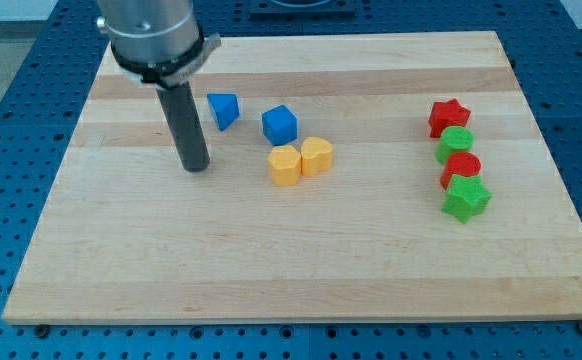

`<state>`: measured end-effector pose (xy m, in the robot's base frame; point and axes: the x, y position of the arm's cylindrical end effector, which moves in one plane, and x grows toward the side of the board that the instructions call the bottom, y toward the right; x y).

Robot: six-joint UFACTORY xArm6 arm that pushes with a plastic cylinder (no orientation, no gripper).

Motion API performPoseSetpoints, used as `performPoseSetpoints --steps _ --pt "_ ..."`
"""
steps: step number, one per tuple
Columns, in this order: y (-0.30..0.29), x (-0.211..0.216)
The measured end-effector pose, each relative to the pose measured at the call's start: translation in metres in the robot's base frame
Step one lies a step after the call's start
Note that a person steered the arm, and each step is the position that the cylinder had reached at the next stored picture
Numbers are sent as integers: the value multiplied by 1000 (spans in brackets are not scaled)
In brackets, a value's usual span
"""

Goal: Move the yellow hexagon below the blue triangle

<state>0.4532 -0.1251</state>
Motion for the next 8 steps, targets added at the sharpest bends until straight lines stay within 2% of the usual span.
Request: performPoseSetpoints --steps 1,2,4,5,6,8 --pt "37 30" --pt "89 42" --pt "189 39" --pt "207 19" --pt "197 0" --pt "106 0"
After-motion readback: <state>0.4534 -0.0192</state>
